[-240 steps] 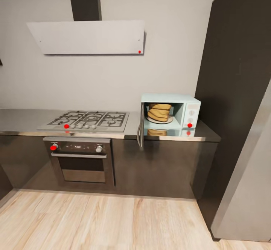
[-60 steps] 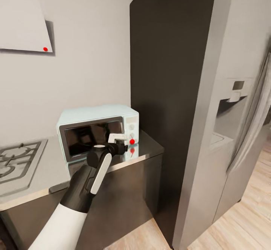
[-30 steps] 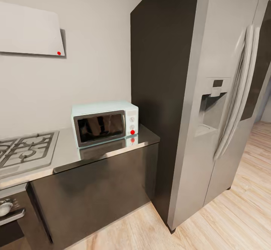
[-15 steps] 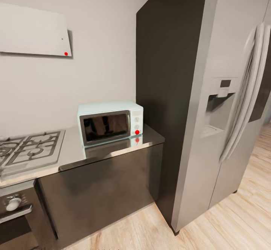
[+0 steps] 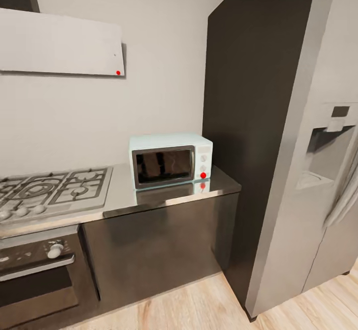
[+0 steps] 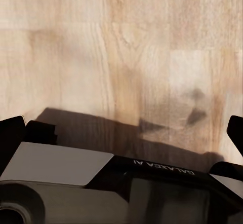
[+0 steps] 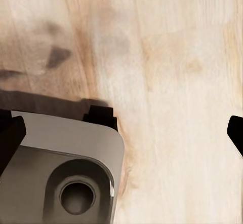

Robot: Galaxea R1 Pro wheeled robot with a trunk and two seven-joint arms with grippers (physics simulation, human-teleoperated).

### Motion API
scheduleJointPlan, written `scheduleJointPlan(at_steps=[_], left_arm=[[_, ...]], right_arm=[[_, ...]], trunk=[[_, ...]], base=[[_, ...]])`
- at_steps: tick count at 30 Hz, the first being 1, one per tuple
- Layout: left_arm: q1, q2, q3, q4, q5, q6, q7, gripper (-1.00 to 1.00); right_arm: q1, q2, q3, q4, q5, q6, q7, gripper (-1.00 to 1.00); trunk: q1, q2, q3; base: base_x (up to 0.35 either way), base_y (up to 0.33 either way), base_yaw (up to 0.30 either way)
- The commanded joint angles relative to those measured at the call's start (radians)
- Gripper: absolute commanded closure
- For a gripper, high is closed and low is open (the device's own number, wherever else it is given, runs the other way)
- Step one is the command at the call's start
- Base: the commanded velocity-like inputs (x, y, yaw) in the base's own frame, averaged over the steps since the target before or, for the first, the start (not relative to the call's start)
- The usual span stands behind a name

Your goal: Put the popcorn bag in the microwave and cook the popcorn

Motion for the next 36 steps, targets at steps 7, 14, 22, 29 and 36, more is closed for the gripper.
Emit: scheduleJointPlan(at_steps=[7,14,22,29,36], left_arm=[[-0.001,0.0,-0.008,0.002,0.009,-0.004,0.0,-1.0],[-0.001,0.0,-0.008,0.002,0.009,-0.005,-0.001,-1.0],[-0.001,0.0,-0.008,0.002,0.009,-0.006,-0.002,-1.0],[-0.001,0.0,-0.008,0.002,0.009,-0.006,-0.002,-1.0],[-0.001,-0.002,-0.008,0.002,0.008,-0.007,-0.002,-1.0]], right_arm=[[-0.001,0.002,-0.008,-0.003,0.075,-0.002,0.015,-1.0],[-0.001,0.004,-0.011,-0.004,0.135,-0.004,0.018,-1.0],[-0.001,0.003,-0.016,-0.004,0.134,-0.004,0.018,-1.0],[-0.001,0.005,-0.02,-0.004,0.127,-0.004,0.017,-1.0],[-0.001,0.004,-0.024,-0.004,0.123,-0.003,0.016,-1.0]], trunk=[[0.0,-0.001,-0.001],[0.0,-0.001,-0.001],[0.0,-0.001,-0.001],[0.0,-0.001,-0.001],[0.0,-0.001,-0.001]], base=[[0.0,0.0,0.3],[0.0,0.0,0.3],[0.0,0.0,0.3],[0.0,0.0,0.3],[0.0,0.0,0.212]])
